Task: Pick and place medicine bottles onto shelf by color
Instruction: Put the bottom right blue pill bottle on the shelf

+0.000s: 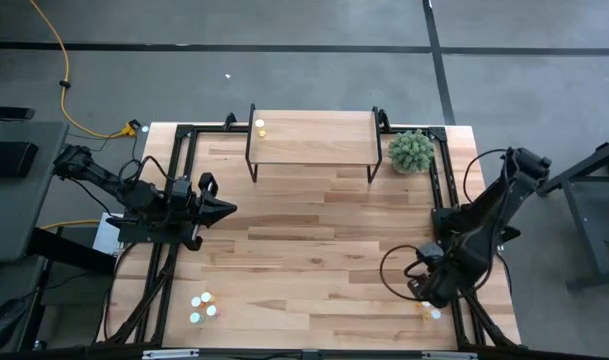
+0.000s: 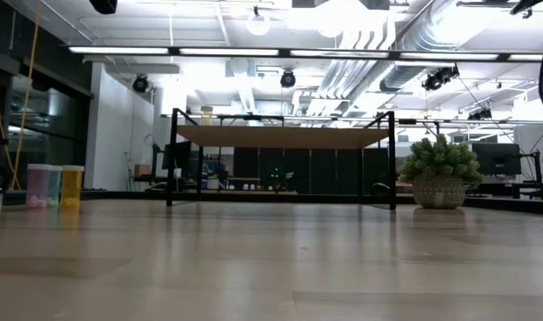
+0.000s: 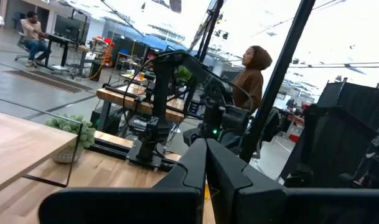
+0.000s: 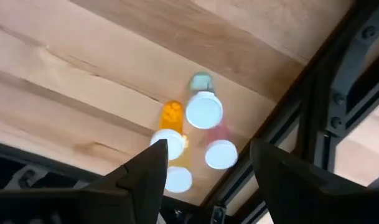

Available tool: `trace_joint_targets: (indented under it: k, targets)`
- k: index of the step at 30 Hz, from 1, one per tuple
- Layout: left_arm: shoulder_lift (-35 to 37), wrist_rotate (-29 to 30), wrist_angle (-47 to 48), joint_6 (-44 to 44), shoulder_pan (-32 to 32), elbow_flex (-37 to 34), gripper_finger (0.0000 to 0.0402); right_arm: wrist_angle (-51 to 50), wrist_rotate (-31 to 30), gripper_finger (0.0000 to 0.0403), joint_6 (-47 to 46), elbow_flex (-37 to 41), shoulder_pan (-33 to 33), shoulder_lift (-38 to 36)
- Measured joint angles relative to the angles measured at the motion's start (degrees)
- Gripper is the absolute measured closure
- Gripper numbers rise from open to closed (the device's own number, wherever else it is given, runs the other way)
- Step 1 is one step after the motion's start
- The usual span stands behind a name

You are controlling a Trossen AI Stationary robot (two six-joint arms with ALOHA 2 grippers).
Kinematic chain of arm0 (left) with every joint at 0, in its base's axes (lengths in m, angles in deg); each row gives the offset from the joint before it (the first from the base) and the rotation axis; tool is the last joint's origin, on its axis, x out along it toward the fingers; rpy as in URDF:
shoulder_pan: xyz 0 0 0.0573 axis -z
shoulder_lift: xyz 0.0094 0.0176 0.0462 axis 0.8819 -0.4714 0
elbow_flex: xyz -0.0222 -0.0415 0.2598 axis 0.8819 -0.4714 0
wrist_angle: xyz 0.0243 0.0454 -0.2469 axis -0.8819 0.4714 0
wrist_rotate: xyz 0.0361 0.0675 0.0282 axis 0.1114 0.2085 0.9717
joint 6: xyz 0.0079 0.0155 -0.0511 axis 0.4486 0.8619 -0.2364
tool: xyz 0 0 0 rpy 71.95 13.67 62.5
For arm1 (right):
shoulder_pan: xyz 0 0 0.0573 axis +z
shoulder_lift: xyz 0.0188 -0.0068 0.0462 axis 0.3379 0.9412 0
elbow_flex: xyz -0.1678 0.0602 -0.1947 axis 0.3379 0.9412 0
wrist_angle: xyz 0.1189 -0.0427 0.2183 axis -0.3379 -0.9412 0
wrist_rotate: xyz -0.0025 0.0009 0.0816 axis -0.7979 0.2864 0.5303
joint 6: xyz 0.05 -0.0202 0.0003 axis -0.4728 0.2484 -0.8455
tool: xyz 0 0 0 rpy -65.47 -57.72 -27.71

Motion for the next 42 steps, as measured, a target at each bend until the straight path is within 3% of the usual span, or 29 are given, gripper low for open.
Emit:
trace_joint_targets:
  k: [14,30,42]
  targets:
    - [0.0,0.0,0.0,-1.5,0.0,0.0,0.0401,1.9,0.7,0.0182,-1.4,0.6,-0.1,7.0]
    - [0.0,0.0,-0.1,-1.7,0.0,0.0,0.0401,15.2,1.9,0.0185,-6.7,11.5,-0.1,4.1]
    - [0.0,0.4,-0.1,-1.5,0.0,0.0,0.0401,15.0,2.2,0.0268,-6.2,11.6,-0.1,4.1]
